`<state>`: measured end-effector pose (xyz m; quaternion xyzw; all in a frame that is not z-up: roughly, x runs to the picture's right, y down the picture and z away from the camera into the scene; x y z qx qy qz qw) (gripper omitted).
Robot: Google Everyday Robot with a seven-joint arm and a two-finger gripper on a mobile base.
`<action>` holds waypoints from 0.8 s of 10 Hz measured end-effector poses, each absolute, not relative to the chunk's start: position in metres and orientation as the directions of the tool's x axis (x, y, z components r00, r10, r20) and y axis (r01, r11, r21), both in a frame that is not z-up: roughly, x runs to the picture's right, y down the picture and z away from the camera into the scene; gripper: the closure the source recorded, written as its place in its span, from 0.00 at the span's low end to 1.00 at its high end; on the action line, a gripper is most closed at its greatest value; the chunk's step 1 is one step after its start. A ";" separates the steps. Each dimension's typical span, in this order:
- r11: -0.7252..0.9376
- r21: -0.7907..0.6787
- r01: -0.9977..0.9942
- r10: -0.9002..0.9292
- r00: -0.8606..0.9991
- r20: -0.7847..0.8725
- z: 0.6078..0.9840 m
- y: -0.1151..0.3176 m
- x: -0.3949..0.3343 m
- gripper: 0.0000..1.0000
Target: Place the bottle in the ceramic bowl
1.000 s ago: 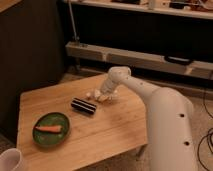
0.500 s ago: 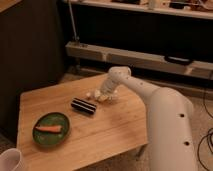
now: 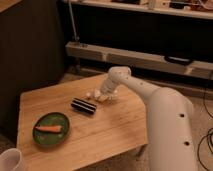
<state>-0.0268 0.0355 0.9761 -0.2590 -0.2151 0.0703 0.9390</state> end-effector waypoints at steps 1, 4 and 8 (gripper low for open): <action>0.856 -0.517 -0.021 0.243 0.898 0.367 0.976 0.036 -0.027 1.00; 0.856 -0.517 -0.020 0.243 0.898 0.367 0.976 0.035 -0.027 1.00; 0.855 -0.517 -0.021 0.243 0.899 0.365 0.934 0.000 -0.025 1.00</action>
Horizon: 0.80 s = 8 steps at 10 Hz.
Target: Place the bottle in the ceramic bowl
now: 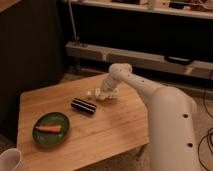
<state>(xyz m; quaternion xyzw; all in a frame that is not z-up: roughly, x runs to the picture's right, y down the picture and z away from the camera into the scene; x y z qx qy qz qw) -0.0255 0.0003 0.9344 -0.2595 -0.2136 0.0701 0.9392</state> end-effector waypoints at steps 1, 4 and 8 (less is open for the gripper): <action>0.855 -0.518 -0.021 0.242 0.899 0.364 0.926 -0.006 -0.025 1.00; 0.856 -0.517 -0.021 0.243 0.898 0.367 0.910 -0.021 -0.026 1.00; 0.871 -0.485 0.080 0.182 0.864 0.469 0.893 -0.018 -0.060 1.00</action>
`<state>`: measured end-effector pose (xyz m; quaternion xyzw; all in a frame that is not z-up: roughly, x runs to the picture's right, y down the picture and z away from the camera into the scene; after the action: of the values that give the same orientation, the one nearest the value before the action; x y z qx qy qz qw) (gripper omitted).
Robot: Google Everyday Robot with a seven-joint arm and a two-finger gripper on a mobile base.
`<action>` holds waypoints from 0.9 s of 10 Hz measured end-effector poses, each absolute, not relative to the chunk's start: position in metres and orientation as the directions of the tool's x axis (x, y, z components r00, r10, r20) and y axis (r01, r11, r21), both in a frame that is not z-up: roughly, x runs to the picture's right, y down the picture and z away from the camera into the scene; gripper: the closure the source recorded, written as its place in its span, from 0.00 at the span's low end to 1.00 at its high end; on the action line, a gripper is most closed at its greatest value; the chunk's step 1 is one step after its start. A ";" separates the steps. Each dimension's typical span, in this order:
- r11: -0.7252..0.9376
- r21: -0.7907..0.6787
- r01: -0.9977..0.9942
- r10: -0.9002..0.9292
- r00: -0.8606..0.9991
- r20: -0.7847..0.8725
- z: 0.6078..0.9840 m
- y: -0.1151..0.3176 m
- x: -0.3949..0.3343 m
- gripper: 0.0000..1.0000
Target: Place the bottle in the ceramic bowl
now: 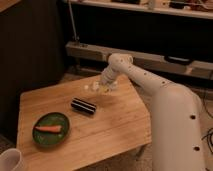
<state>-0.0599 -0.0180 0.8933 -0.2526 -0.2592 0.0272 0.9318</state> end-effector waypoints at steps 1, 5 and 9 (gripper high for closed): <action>0.878 -0.463 0.122 0.151 0.846 0.510 0.880 -0.016 -0.083 1.00; 0.868 -0.385 0.312 0.036 0.735 0.677 0.825 -0.005 -0.175 1.00; 0.813 -0.391 0.431 0.018 0.653 0.757 0.792 0.027 -0.214 1.00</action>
<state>-0.2143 0.0268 0.7918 -0.2815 -0.3987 -0.1196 0.8646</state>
